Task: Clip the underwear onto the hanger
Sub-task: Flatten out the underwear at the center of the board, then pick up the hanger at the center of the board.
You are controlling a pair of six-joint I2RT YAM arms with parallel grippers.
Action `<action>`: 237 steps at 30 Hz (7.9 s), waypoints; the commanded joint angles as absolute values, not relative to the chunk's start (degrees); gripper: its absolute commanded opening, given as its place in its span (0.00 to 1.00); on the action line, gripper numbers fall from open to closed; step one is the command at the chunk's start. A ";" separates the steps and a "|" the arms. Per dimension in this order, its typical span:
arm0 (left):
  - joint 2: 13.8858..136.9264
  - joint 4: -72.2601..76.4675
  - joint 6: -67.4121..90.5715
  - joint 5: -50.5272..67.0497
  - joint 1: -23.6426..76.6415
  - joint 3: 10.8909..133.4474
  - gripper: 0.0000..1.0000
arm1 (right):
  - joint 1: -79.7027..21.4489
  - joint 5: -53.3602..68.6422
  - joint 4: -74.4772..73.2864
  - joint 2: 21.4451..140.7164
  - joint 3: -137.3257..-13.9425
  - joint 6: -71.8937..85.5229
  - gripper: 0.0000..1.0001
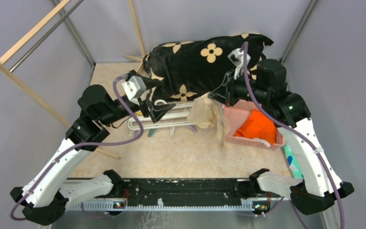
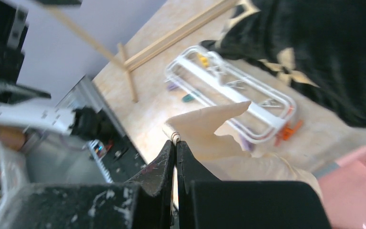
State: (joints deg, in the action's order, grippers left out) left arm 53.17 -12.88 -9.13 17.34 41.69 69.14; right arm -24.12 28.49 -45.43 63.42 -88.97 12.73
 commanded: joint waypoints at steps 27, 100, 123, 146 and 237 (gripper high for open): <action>67.82 -12.22 -5.15 48.55 41.66 74.75 0.80 | -37.61 38.47 -28.40 61.34 -82.59 10.59 0.00; 67.30 -40.59 -23.70 22.06 41.57 100.94 0.00 | -40.36 30.11 25.70 56.74 -33.03 14.06 0.67; 65.70 -40.44 -19.68 14.49 41.57 97.10 0.10 | -43.38 14.98 3.64 48.49 -36.88 9.70 0.00; 35.49 -63.73 29.22 -9.11 41.58 69.66 0.00 | -44.13 41.69 -57.16 41.93 -61.42 17.62 0.00; 48.80 -20.96 34.44 -4.20 18.73 31.92 0.82 | -50.19 -0.33 -14.46 110.23 -76.66 -40.59 0.49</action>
